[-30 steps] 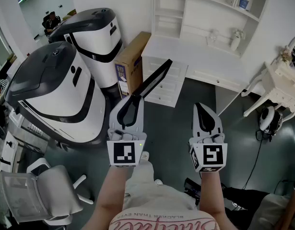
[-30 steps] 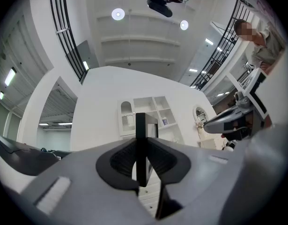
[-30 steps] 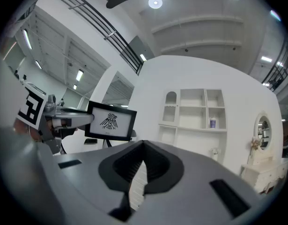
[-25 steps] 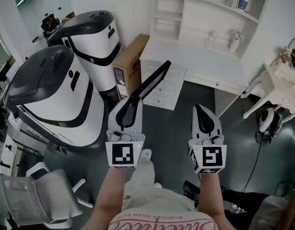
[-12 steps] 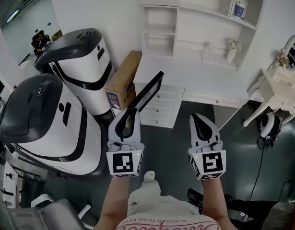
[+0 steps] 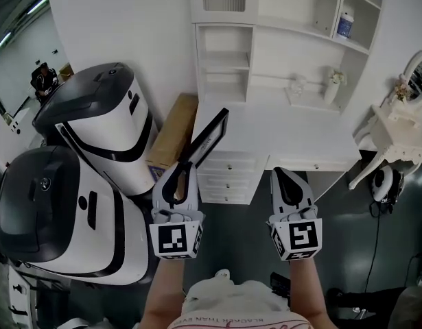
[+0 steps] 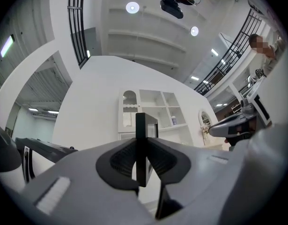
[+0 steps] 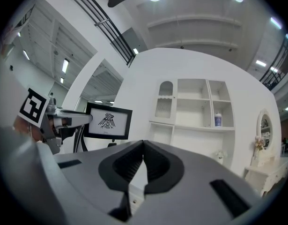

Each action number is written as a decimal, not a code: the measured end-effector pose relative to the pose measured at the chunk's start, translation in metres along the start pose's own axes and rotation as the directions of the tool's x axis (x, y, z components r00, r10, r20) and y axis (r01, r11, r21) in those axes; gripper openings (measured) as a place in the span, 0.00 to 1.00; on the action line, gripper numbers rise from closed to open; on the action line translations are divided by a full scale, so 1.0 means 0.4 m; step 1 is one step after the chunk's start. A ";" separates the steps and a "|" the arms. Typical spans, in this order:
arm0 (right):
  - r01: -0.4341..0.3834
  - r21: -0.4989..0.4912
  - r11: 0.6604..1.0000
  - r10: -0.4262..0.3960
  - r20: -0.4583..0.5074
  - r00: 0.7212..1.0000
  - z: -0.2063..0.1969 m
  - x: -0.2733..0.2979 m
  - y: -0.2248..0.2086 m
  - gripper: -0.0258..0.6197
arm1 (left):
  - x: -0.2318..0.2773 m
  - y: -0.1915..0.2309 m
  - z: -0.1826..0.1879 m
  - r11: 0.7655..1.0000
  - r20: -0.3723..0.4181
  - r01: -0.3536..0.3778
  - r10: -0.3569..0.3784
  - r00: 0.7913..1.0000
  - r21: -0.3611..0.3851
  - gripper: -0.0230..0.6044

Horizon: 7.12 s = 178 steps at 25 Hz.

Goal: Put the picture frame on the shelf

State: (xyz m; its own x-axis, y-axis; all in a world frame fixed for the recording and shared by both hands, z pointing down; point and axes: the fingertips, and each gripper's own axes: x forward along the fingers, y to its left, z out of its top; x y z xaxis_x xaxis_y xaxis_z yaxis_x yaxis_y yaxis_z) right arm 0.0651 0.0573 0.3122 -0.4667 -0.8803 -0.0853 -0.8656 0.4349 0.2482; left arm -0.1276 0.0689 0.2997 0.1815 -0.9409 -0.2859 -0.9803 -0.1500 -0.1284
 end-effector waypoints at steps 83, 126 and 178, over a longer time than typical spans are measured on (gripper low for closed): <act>0.006 0.021 1.000 -0.003 -0.121 0.993 -0.316 1.194 -0.600 0.05 | 1.356 0.214 -0.750 0.145 -0.373 -0.362 -0.058 0.926 -0.921 0.15; -0.030 -0.002 1.000 0.030 -0.181 0.983 -0.362 1.186 -0.599 0.05 | 1.470 0.207 -0.760 0.085 -0.315 -0.312 -0.018 0.949 -0.946 0.45; 0.000 -0.038 0.999 0.003 0.081 0.997 -0.019 0.960 -0.384 0.05 | 0.987 0.283 -0.204 0.992 -0.016 0.123 -0.123 0.992 0.018 0.05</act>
State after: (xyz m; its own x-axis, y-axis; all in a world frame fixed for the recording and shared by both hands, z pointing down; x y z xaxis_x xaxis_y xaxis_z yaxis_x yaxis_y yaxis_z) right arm 0.0203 -0.3491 0.2484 -0.4821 -0.8608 -0.1628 -0.8584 0.4270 0.2842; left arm -0.1736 -0.3442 0.2500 0.2990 -0.9202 -0.2527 -0.9490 -0.2591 -0.1796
